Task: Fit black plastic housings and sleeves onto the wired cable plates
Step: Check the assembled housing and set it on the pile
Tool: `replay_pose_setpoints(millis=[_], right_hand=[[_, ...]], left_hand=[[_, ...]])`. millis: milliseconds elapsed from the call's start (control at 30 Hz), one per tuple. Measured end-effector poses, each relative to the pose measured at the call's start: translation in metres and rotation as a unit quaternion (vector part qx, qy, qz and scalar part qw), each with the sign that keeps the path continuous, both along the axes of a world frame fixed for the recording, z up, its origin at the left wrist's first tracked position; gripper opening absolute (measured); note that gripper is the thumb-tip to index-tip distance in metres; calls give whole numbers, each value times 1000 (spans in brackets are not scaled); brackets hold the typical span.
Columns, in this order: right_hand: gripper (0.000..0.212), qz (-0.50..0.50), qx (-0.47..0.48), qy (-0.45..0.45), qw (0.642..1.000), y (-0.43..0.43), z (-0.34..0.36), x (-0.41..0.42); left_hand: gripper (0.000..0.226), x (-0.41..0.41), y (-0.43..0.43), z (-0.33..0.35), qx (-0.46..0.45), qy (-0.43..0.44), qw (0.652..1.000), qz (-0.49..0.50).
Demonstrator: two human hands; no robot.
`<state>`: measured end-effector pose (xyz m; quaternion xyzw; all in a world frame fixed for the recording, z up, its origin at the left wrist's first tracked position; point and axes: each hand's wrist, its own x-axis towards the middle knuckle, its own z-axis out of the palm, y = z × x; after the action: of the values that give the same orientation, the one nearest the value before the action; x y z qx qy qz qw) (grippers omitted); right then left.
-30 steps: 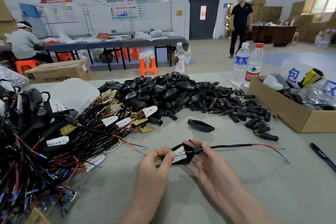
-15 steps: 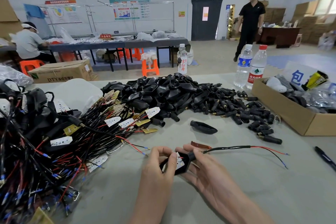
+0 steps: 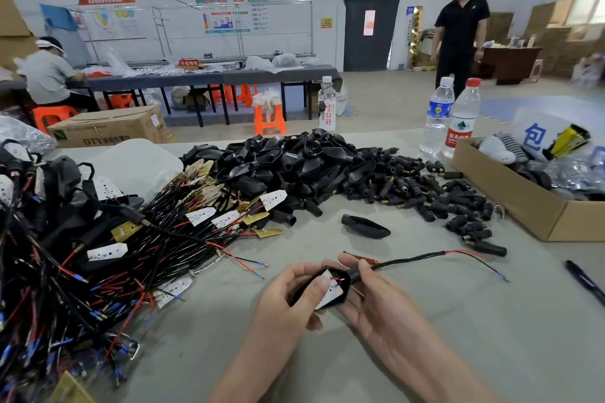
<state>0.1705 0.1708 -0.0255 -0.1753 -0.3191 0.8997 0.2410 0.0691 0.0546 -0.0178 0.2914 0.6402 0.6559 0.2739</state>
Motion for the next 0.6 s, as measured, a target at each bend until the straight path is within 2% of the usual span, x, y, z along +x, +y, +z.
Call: replay_pose_setpoints(millis=[133,600], right_hand=[[31,-28,-12,-3,1000,6,2,3],[31,-20,17,-21,999,2,7,4]], left_hand=[[32,-2,-8,2,13,-3,998,-63],[27,-6,-4,-4,-3,-8,999,-38]])
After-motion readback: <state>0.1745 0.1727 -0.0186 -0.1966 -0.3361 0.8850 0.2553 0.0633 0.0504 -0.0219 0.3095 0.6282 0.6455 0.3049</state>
